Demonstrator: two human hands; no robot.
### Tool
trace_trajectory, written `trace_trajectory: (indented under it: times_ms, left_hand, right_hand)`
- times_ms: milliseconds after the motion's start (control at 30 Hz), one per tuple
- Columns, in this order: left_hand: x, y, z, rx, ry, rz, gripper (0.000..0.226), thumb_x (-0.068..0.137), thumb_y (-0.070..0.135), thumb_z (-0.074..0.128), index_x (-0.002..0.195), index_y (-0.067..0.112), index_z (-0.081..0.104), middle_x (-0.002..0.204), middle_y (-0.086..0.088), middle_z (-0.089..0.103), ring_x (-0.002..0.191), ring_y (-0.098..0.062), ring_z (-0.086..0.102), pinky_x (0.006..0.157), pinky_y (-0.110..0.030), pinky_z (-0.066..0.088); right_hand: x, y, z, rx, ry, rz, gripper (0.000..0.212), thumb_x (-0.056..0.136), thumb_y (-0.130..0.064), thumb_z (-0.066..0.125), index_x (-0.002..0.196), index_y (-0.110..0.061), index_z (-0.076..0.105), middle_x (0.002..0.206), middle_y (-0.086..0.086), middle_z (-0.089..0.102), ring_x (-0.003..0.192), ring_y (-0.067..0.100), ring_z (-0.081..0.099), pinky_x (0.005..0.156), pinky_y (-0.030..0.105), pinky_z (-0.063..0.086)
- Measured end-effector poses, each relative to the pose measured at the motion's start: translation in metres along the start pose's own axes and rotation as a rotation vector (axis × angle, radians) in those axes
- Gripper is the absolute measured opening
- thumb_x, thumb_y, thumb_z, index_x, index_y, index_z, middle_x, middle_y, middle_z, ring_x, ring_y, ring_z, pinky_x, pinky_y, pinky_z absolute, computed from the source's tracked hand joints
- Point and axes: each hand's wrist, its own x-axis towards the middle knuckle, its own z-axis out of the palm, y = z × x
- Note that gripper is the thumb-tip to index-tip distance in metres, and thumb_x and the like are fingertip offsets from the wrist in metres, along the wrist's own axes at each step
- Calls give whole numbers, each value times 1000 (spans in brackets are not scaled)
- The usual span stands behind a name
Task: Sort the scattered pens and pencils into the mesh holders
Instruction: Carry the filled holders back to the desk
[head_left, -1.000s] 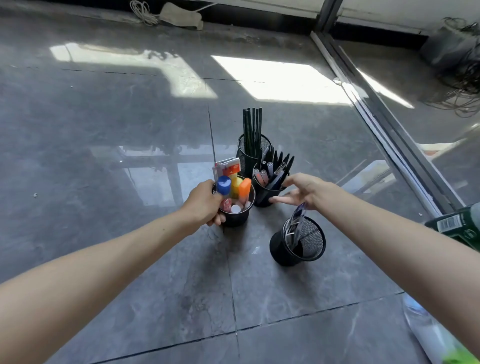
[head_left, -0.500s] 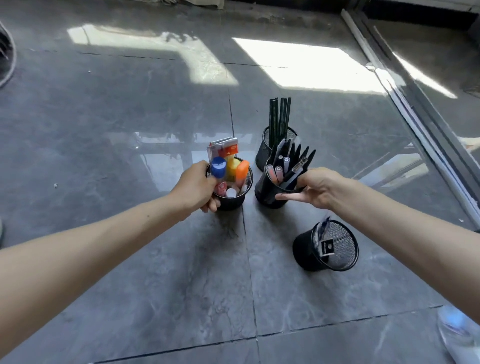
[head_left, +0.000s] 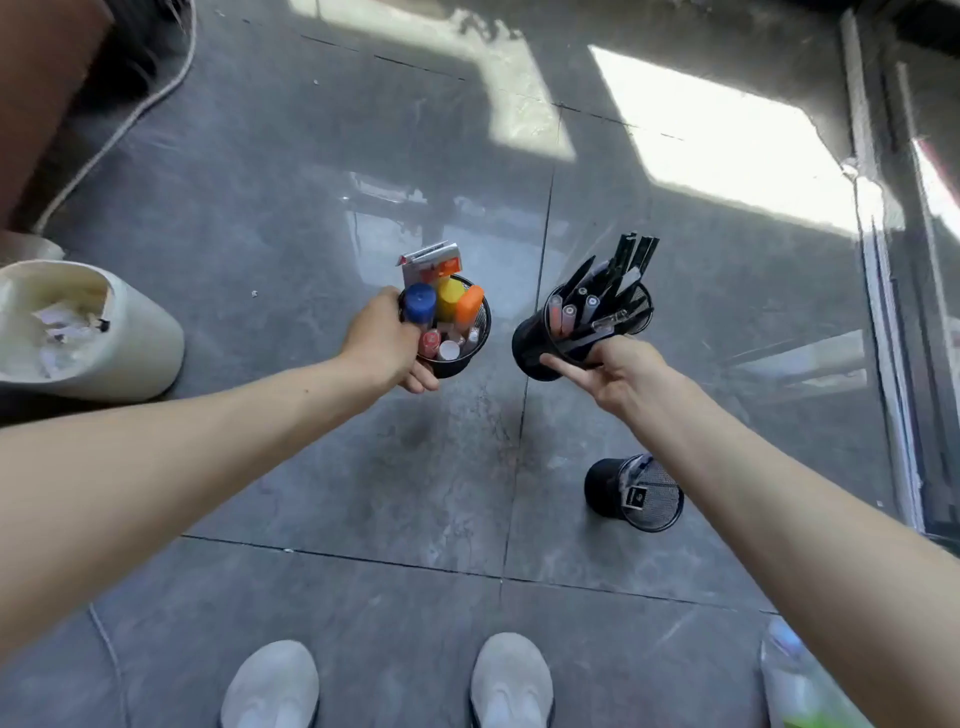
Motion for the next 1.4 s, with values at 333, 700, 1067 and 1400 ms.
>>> trace_trajectory:
  times_ms: [333, 700, 1067, 1400]
  left_hand:
    - [-118, 108, -63, -69, 61, -154, 24, 93, 6, 28, 113, 5, 41, 85, -17, 60, 40, -22, 63, 37, -25, 49]
    - [-311, 359, -158, -81, 102, -201, 20, 94, 9, 31, 110, 4, 41, 78, -15, 59, 39, -23, 63, 34, -23, 46]
    - [-425, 481, -261, -187, 245, -133, 22, 92, 2, 29, 108, 4, 44, 92, -23, 60, 43, -26, 63, 31, -19, 39]
    - [-496, 452, -399, -318, 483, -137, 23, 94, 3, 28, 111, 9, 40, 93, -24, 63, 40, -20, 62, 40, -24, 48]
  right_hand:
    - [-169, -66, -16, -77, -73, 62, 40, 94, 15, 26, 112, -6, 55, 96, 11, 65, 66, 28, 66, 39, 33, 53]
    - [-406, -258, -47, -185, -162, 155, 48, 90, 15, 21, 113, -5, 58, 95, 13, 71, 86, 39, 70, 46, 46, 54]
    - [-591, -385, -1, -396, -505, -18, 30, 83, 24, 39, 87, 0, 57, 98, 18, 67, 86, 35, 69, 67, 49, 58]
    - [-702, -350, 159, -576, -587, -97, 27, 88, 18, 34, 94, 0, 54, 104, 22, 56, 67, 41, 61, 40, 40, 53]
